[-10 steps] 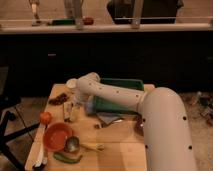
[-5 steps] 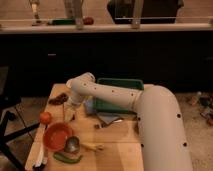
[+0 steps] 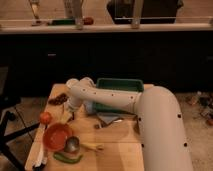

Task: Wipe table surface with eraser

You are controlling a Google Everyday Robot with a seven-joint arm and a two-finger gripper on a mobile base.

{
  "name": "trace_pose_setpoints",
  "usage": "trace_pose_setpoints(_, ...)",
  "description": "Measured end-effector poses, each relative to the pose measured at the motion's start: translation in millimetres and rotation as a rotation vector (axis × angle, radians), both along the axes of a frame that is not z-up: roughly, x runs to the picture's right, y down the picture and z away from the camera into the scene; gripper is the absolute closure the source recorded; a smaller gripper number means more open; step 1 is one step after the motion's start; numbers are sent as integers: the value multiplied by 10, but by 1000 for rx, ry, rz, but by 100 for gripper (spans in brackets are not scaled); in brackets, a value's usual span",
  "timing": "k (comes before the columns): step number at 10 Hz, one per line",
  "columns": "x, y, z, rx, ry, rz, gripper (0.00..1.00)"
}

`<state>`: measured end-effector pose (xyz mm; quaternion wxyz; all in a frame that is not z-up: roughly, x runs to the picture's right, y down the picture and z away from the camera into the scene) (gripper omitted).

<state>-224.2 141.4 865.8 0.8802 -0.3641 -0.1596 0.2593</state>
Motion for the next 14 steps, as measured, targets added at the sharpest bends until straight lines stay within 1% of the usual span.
trace_pose_setpoints(2, 23, -11, -15, 4, 70, 75, 20)
trace_pose_setpoints(4, 67, -57, -41, 12, 157, 160, 20)
trace_pose_setpoints(6, 63, -77, -42, 14, 203, 195, 20)
trace_pose_setpoints(8, 20, -98, -18, 12, 225, 212, 20)
trace_pose_setpoints(10, -46, -114, 42, 4, 232, 218, 20)
trace_pose_setpoints(14, -154, -91, 196, -17, 252, 213, 20)
